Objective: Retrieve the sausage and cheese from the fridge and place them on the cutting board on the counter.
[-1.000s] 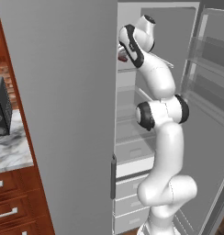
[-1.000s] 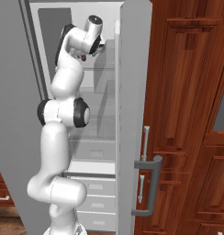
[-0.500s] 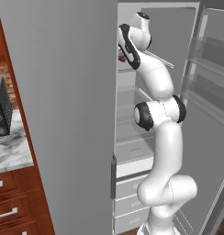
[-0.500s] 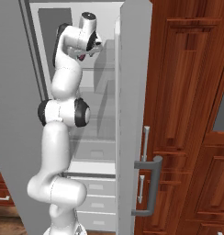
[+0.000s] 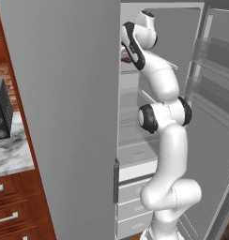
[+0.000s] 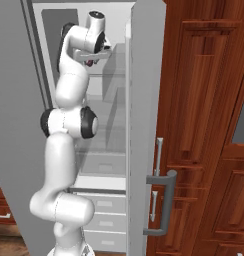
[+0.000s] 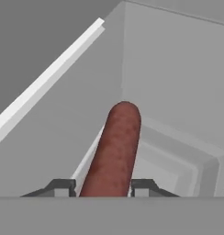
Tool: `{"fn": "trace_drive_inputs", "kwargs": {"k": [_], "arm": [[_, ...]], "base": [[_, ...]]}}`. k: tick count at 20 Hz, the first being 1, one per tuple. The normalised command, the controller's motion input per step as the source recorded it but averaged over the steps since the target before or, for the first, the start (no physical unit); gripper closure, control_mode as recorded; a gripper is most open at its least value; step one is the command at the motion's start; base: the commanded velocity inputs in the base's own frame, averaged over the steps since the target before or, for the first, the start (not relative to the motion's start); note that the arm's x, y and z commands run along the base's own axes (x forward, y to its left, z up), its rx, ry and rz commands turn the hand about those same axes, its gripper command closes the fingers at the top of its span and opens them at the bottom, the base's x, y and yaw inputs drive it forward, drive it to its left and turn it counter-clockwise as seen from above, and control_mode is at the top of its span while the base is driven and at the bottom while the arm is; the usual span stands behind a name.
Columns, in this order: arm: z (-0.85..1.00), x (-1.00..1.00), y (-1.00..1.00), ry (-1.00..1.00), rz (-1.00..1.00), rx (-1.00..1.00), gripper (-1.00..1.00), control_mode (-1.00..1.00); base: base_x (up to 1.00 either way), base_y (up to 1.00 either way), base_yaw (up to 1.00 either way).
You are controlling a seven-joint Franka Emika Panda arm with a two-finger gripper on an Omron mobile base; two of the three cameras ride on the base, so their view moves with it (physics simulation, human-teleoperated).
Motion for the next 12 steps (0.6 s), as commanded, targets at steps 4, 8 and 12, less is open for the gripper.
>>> {"fn": "trace_drive_inputs", "kwargs": {"k": [4, 8, 12], "arm": [[-0.45, -0.85, -0.21, -0.01, -0.07, 0.03, 1.0, -1.0], [-0.47, -0.94, -0.1, -0.07, -0.13, 0.02, 1.0, -1.0], [-0.49, -0.94, -0.02, -0.12, -0.14, 0.02, 1.0, -1.0]], "base": [[0.0, 0.0, 0.0], [0.0, 0.0, 0.0], [0.0, 0.0, 0.0]]}}
